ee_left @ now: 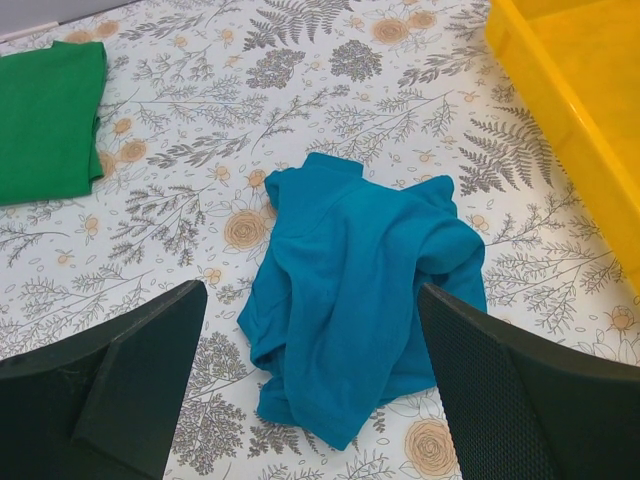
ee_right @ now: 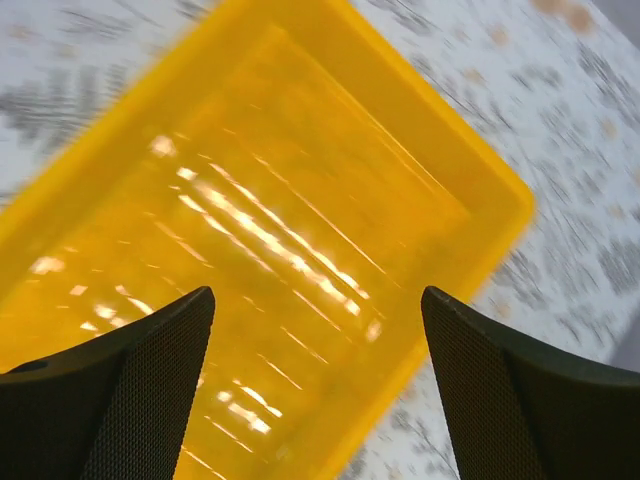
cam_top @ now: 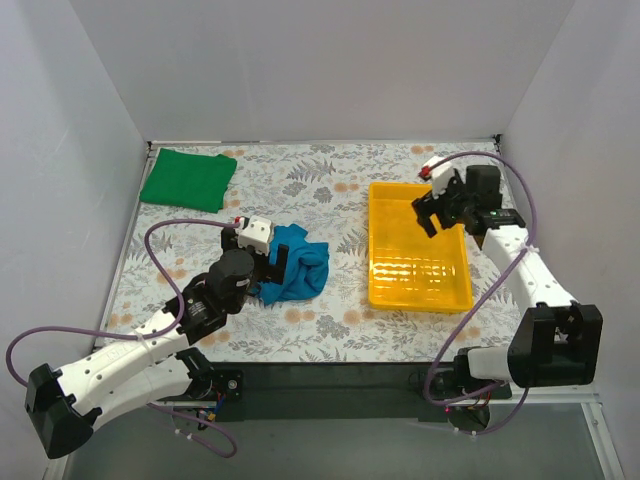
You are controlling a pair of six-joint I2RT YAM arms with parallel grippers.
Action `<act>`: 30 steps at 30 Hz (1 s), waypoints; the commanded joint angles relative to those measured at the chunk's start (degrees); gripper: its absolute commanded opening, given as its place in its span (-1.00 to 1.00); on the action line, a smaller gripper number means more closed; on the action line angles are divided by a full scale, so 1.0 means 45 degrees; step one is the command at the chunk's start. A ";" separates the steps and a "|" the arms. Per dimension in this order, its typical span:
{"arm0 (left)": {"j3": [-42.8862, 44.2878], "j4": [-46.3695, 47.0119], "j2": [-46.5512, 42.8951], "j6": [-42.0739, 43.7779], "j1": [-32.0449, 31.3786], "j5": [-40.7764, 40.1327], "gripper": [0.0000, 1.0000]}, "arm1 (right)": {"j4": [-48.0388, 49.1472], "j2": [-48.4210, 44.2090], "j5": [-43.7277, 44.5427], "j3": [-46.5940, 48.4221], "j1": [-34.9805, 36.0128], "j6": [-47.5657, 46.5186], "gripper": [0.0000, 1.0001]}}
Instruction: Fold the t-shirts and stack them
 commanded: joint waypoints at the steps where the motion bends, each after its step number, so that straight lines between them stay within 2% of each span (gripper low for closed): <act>1: -0.0063 0.0137 -0.0011 0.0070 0.0042 -0.0044 0.72 | -0.0277 -0.0474 -0.2632 -0.0639 0.1902 0.0206 0.81; 3: -0.0025 0.0117 -0.0030 0.0050 0.0042 -0.0024 0.72 | 0.0072 -0.0162 -0.2306 -0.0758 0.3308 0.2079 0.80; 6: -0.0083 0.0098 -0.0264 0.0031 0.0042 0.0112 0.72 | 0.1206 0.0483 0.0403 -0.0895 0.5165 0.4502 0.80; 7: -0.0102 0.0098 -0.0342 0.0031 0.0042 0.0054 0.72 | 0.1439 0.0891 0.2133 -0.0702 0.5497 0.5687 0.81; 10: -0.0142 0.0078 -0.0616 0.0011 0.0042 -0.0024 0.72 | 0.1384 0.1925 0.3961 -0.0097 0.6203 0.6963 0.85; 13: -0.0161 0.0098 -0.0714 0.0011 0.0042 -0.0122 0.72 | 0.1325 0.2729 0.4433 0.0238 0.6438 0.7261 0.84; 15: -0.0181 0.0117 -0.0675 0.0011 0.0042 -0.0102 0.72 | 0.1208 0.3081 0.4747 0.0453 0.6536 0.7203 0.82; 18: -0.0181 0.0117 -0.0617 0.0030 0.0042 -0.0083 0.72 | 0.1227 0.3511 0.5001 0.0395 0.6536 0.6930 0.68; 21: -0.0161 0.0117 -0.0577 0.0050 0.0042 -0.0044 0.72 | 0.1208 0.3765 0.5099 0.0258 0.6536 0.6387 0.42; 22: -0.0161 0.0098 -0.0577 0.0050 0.0042 -0.0024 0.72 | 0.1207 0.3785 0.5274 0.0219 0.6536 0.6015 0.25; 24: -0.0142 0.0098 -0.0577 0.0050 0.0042 -0.0044 0.72 | 0.1188 0.3785 0.5567 0.0141 0.6517 0.5487 0.06; 26: -0.0161 0.0117 -0.0616 0.0050 0.0042 -0.0044 0.72 | 0.1111 0.3747 0.5958 0.0043 0.6400 0.4414 -0.15; 30: -0.0142 0.0117 -0.0636 0.0050 0.0042 0.0034 0.72 | -0.0233 0.3863 0.5473 0.0412 0.5873 0.1507 -0.32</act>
